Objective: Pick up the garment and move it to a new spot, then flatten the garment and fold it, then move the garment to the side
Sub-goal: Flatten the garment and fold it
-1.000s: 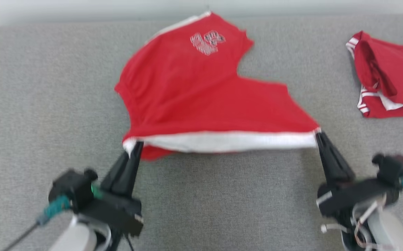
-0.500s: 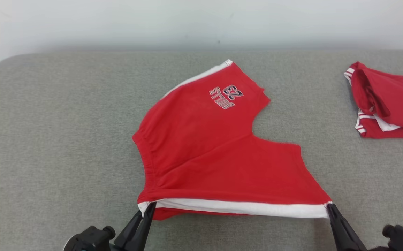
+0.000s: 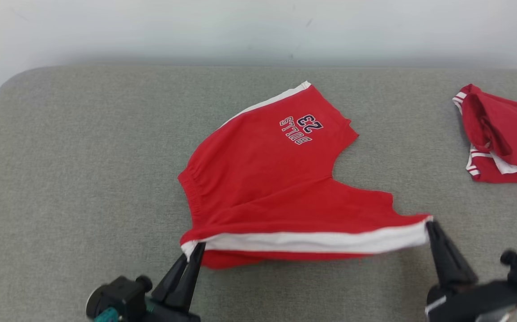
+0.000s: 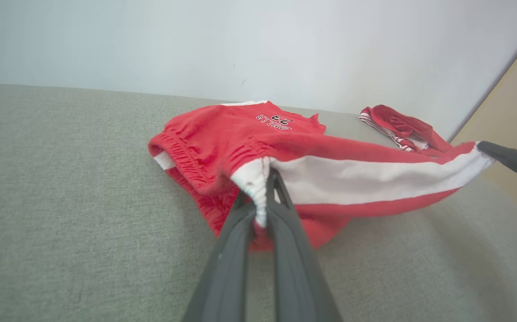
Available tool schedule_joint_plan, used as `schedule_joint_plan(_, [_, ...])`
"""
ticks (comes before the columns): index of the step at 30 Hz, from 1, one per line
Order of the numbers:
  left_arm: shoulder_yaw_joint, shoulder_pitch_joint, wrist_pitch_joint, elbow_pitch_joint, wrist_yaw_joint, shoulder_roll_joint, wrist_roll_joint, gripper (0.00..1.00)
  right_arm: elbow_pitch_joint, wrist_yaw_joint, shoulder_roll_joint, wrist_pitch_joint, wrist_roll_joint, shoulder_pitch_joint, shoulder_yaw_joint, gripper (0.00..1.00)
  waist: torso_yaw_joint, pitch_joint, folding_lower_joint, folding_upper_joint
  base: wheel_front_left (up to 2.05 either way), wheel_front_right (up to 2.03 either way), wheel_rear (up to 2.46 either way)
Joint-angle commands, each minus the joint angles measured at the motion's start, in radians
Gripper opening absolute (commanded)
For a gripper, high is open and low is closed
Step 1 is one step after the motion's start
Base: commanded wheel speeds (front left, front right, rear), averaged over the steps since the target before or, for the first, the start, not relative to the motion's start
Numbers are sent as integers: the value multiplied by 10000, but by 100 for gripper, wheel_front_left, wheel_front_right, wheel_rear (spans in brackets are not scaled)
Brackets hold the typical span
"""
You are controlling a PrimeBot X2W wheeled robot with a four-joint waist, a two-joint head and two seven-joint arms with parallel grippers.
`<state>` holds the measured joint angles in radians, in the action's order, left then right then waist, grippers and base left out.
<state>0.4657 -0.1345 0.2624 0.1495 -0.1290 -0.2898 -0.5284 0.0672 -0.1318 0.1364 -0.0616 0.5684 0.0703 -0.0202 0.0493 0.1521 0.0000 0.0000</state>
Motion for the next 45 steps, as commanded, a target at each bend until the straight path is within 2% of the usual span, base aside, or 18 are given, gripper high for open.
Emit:
schedule_joint_plan(1, [15,-243,30,-39,-4,56,141,0,-60,22,179,-27,-87,-348,-29,0,82,51,0,0,0,0,0])
schedule_joint_plan(10, [602,-1602,31,204,-11,145,1,0,-1420,22,1034,-273,-204,-3405,-387,0,612,542,0,0,0,0,0])
schedule_joint_plan(11, [669,-1967,31,365,-2,196,-72,0,-1933,22,1170,-334,-288,-4174,-511,0,778,709,0,0,0,0,0])
schedule_joint_plan(20, [1084,-3727,31,1332,-4,697,-460,0,-4526,23,1735,-120,-729,-7515,-1353,0,1598,1570,0,0,0,0,0])
schedule_joint_plan(30, [1087,-5296,31,2472,-4,1303,-710,0,-7940,23,1849,318,-1374,-10843,-1751,0,2244,2690,0,0,0,0,0])
schedule_joint_plan(38, [1082,-6018,31,3062,-5,1672,-631,0,-10076,23,1708,732,-2040,-12356,-2372,0,2420,3219,0,0,0,0,0])
schedule_joint_plan(45, [1159,-6200,31,3328,-5,1747,-607,0,-11004,23,1604,1284,-2168,-12761,-2910,0,2400,3211,0,0,0,0,0])
